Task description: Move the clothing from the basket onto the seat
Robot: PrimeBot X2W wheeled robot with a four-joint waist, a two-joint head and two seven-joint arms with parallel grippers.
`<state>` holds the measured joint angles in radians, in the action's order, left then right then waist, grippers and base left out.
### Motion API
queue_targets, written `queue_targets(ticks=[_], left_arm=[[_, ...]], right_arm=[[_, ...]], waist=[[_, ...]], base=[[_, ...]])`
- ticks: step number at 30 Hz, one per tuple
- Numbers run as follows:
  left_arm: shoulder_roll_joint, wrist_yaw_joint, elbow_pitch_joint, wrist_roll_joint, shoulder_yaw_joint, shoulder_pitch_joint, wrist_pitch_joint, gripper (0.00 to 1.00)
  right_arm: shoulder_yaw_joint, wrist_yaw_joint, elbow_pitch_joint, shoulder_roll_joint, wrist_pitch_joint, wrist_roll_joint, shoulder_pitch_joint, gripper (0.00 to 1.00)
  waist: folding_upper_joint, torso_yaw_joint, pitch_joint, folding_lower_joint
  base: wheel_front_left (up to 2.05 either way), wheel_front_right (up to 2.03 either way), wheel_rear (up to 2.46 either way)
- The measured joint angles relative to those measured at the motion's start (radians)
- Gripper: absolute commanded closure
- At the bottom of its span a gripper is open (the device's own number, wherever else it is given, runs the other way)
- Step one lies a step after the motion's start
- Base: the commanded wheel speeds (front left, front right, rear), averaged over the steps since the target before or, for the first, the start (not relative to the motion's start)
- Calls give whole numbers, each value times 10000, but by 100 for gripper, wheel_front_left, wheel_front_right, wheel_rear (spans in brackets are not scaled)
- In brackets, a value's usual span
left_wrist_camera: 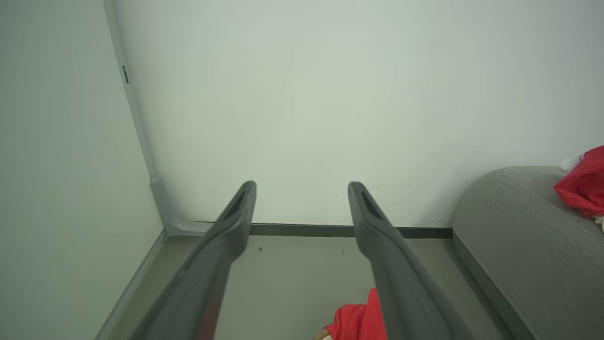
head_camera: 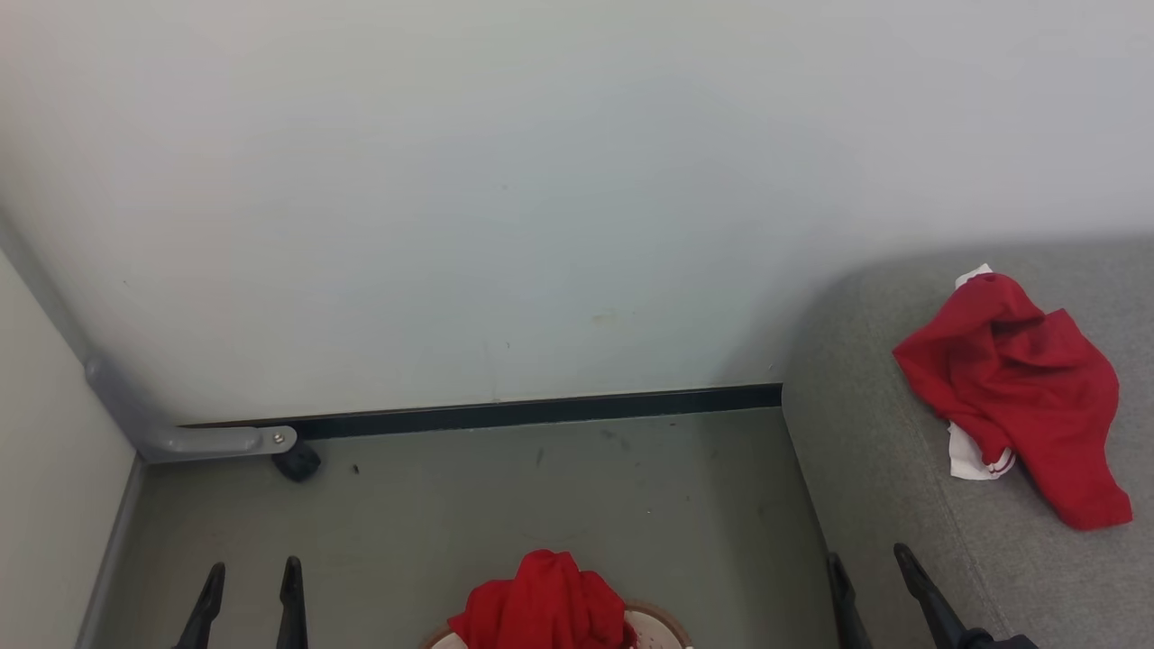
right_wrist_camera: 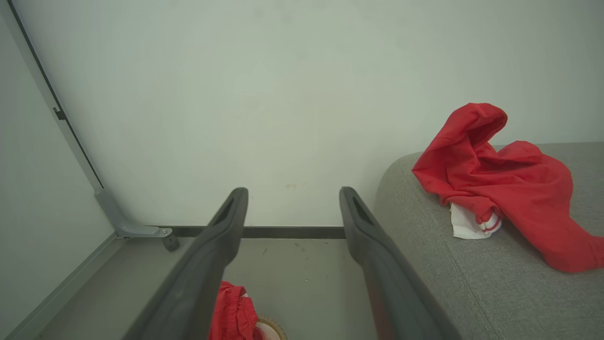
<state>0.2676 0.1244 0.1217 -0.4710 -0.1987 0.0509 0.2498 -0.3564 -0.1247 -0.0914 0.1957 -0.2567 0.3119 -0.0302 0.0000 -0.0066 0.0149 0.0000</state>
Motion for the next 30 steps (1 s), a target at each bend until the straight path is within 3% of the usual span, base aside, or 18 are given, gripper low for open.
queue_targets(ticks=[20, 30], left_arm=[[-134, 0, -433, 510, 186, -127, -2, 0], [-82, -343, -159, 654, -416, -2054, -527, 0]], right_arm=[[362, 0, 777, -169, 0, -593, 11, 0], [639, 4, 1432, -36, -2, -769, 1358, 0]], waist=[[0, -16, -796, 0], [1, -46, -1959, 2]], base=[[0, 0, 0], [0, 0, 0]])
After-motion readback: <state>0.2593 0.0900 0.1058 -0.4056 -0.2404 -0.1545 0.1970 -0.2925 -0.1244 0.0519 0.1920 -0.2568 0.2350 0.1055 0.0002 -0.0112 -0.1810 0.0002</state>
